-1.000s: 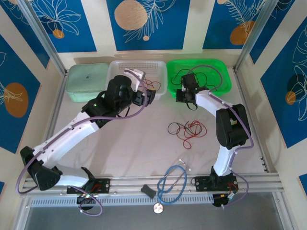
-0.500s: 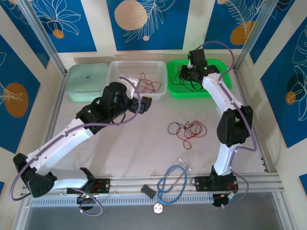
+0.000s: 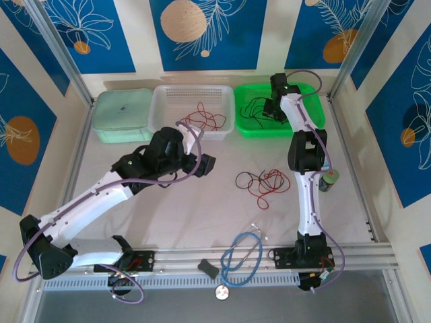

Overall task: Untangle the cables
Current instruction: Place the cable in the container, then pick up the cable from the multiple cables.

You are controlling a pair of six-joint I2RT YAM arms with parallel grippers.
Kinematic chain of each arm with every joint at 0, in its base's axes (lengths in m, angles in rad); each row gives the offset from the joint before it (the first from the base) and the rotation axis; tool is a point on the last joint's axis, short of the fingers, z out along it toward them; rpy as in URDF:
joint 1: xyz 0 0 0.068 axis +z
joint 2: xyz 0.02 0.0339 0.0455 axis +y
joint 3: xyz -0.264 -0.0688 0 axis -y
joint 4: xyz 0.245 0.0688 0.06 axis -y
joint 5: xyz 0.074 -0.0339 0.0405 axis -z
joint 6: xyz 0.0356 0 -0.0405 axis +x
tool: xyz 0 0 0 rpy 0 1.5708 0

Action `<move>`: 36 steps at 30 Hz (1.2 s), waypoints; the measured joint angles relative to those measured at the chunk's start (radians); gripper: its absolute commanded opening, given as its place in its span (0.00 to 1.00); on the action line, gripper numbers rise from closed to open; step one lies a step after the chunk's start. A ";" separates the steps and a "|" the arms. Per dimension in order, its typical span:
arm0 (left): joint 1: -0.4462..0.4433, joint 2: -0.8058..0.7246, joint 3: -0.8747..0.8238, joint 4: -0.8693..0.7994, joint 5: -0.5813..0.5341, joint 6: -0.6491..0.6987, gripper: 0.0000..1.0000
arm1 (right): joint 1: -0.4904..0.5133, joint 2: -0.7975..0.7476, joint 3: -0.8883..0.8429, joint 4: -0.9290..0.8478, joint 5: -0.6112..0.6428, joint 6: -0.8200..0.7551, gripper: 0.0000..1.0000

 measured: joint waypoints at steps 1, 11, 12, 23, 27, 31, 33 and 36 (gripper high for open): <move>-0.002 0.000 0.000 -0.002 0.003 -0.001 0.96 | 0.000 -0.035 -0.049 0.007 0.004 0.002 0.59; -0.033 0.076 0.000 -0.021 0.034 -0.010 0.92 | 0.012 -0.578 -0.460 0.134 0.032 0.005 0.57; -0.039 0.090 0.000 -0.022 0.038 -0.014 0.92 | 0.011 -0.630 -0.505 0.147 0.035 0.007 0.56; -0.080 0.283 0.008 -0.003 0.072 -0.044 0.88 | 0.032 -1.082 -1.050 0.220 -0.015 0.071 0.51; -0.081 0.394 0.013 0.047 0.098 -0.058 0.85 | 0.099 -1.241 -1.222 0.221 -0.052 0.114 0.50; -0.082 0.546 0.069 0.105 0.140 -0.057 0.81 | 0.181 -1.381 -1.369 0.219 -0.075 0.170 0.49; -0.082 0.624 0.107 0.143 0.160 -0.045 0.78 | 0.208 -1.433 -1.422 0.218 -0.082 0.196 0.48; -0.083 0.732 0.163 0.188 0.179 -0.026 0.72 | 0.232 -1.498 -1.481 0.210 -0.082 0.233 0.47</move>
